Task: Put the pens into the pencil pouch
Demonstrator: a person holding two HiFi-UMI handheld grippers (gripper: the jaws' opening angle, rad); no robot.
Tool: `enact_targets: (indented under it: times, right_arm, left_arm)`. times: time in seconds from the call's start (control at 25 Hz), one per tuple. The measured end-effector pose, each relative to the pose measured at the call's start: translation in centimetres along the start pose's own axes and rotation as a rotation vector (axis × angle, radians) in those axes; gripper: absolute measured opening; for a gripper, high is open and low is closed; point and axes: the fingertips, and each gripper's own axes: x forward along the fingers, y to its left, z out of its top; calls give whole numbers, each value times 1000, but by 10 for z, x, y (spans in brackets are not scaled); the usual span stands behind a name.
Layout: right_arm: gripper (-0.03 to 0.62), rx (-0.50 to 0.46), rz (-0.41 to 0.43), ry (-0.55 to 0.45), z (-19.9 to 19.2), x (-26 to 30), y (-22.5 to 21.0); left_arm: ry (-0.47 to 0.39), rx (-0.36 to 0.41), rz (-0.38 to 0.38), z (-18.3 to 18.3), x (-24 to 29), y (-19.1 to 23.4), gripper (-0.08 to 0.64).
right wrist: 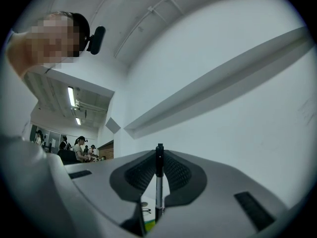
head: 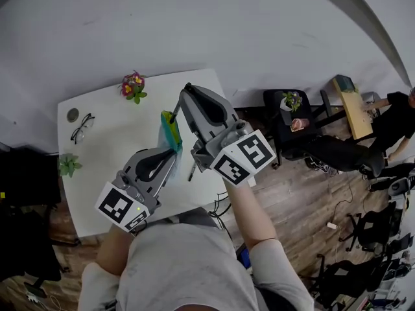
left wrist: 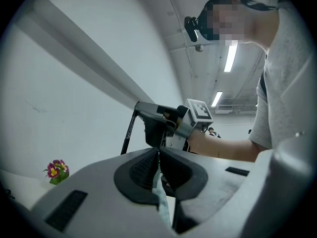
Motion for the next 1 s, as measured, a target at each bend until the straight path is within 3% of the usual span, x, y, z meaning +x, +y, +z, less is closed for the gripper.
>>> enact_targets:
  times: [0.44,1.0]
  right_arm:
    - [61,91,24,146,-52,-9,13]
    - [61,-23,14,202,-54,-17,8]
  left_arm:
    - [-31,20,-46,10,-6,-8,34]
    - [-41,21,-22,14,-12,-7,34]
